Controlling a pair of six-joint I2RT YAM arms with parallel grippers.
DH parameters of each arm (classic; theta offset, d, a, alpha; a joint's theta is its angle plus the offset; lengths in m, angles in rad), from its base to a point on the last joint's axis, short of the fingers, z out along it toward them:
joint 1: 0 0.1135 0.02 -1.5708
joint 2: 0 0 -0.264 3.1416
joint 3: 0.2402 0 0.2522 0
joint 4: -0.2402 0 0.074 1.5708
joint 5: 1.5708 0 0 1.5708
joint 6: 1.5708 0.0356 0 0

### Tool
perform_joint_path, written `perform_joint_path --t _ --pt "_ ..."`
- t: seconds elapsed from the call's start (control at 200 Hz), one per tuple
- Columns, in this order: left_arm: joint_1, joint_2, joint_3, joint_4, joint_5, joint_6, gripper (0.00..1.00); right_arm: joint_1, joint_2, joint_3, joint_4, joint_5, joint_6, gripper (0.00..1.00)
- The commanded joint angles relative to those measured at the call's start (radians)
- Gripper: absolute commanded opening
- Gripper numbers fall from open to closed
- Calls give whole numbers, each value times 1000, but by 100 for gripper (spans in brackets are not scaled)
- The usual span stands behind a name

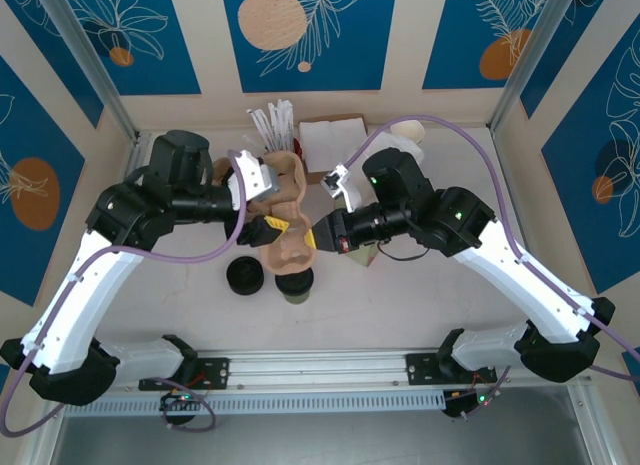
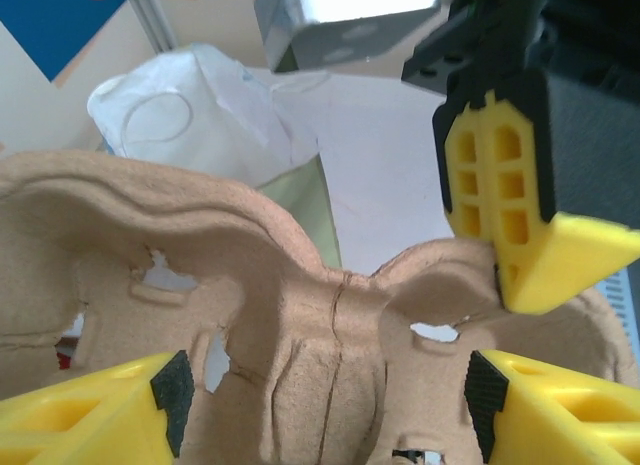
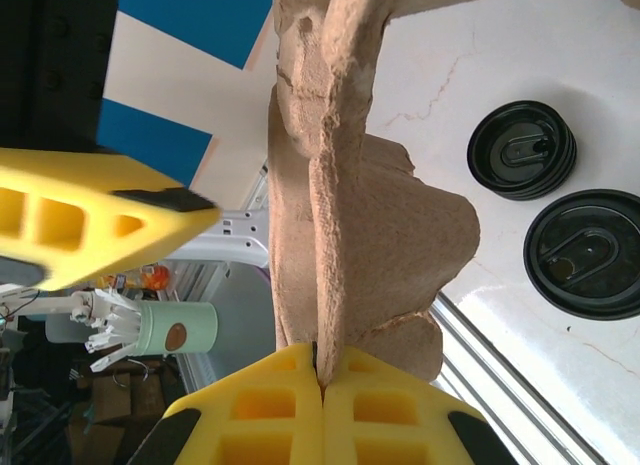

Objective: Pack the takeout coffee

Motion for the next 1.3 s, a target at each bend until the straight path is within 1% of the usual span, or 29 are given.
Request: perform_joint_path --t 0.0,0.075,0.15,0.205,0.28,0.38,0.445,0.7,0.995,1.295 --pt "-24 -8 -25 -34 -61 69 72 12 5 34 -17 -1 -23 0" --pt "-29 -8 -39 -29 -85 70 71 14 8 31 -17 -2 -22 0" --pt "-39 -8 -45 -21 -128 65 62 16 7 25 -16 -2 -22 0" --pt "-46 -12 -53 -11 -150 67 59 16 8 22 -17 -2 -21 0" --pt "-59 -28 -80 21 -167 71 58 17 9 18 -17 -3 -20 0" --pt "-70 -46 -109 49 -163 80 59 17 11 14 -13 -5 -19 0" --pt "-74 -48 -115 55 -160 81 60 17 12 13 -12 -6 -17 0" --pt "-89 -43 -121 80 -146 65 60 17 24 8 -12 -15 -15 0" --pt "-92 -48 -127 69 -177 74 55 17 28 9 -24 -13 -19 0" --pt "-93 -49 -126 50 -177 83 55 16 26 9 -35 -6 -19 0"
